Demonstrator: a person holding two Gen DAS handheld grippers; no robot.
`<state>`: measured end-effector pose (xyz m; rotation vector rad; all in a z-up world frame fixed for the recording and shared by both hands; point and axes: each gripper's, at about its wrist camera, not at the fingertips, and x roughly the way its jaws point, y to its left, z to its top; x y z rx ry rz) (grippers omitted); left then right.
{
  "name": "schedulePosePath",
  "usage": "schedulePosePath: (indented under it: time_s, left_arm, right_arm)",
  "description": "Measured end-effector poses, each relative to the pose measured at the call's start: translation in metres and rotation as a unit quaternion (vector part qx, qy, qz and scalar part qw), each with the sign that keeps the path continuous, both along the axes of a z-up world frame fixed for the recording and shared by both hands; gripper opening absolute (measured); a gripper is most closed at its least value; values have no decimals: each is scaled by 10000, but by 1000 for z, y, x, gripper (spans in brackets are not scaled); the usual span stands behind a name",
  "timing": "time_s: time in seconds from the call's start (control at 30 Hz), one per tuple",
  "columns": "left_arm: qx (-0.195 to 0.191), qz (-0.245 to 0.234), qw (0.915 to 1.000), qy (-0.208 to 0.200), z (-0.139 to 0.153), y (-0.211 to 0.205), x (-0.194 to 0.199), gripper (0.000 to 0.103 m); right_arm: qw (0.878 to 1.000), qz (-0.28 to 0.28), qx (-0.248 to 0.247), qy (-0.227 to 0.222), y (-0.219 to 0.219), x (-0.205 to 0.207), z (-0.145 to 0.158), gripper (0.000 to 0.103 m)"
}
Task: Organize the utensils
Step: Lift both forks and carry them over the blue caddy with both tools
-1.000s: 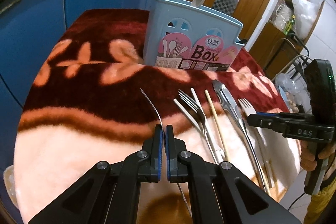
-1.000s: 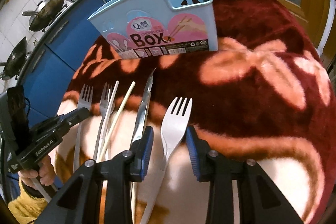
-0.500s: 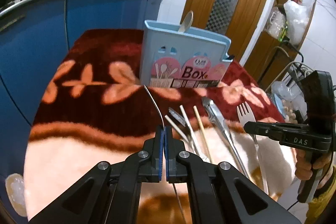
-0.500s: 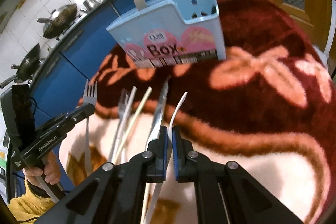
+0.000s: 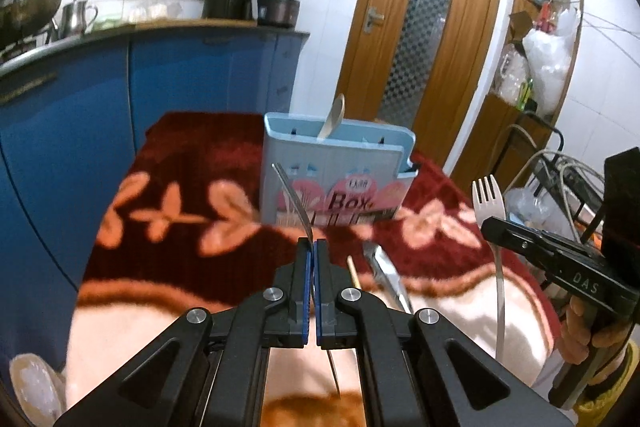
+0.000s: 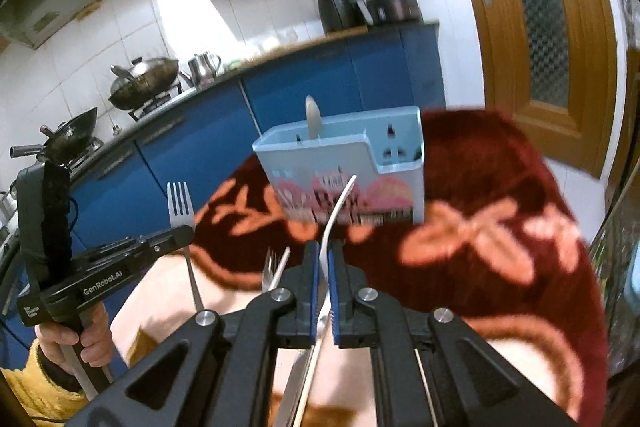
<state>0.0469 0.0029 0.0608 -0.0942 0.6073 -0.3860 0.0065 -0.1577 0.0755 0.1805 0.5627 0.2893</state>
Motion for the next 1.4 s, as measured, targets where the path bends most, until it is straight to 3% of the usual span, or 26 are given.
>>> schedulePosePath:
  time_s: [0.2,0.8,1.03,1.4]
  left_arm:
    - [-30,25,9994,-349,26,-2,8,1]
    - [202,428,9884,-1444,102,-11,76,1]
    - [246,562,9860,-1554,101,-18,104,1]
    - [236,484,9902,-1290,66,-26,139,1]
  right_arm:
    - [9988,-79,-151,-462,5,2,16,6]
    - [9948,-374,-78,-949,-9,44,40,6]
    - [9899,-631,-339,-1223,-11,66,47,6]
    - [9737,-1155,-714,-1828,-15,110,57,6]
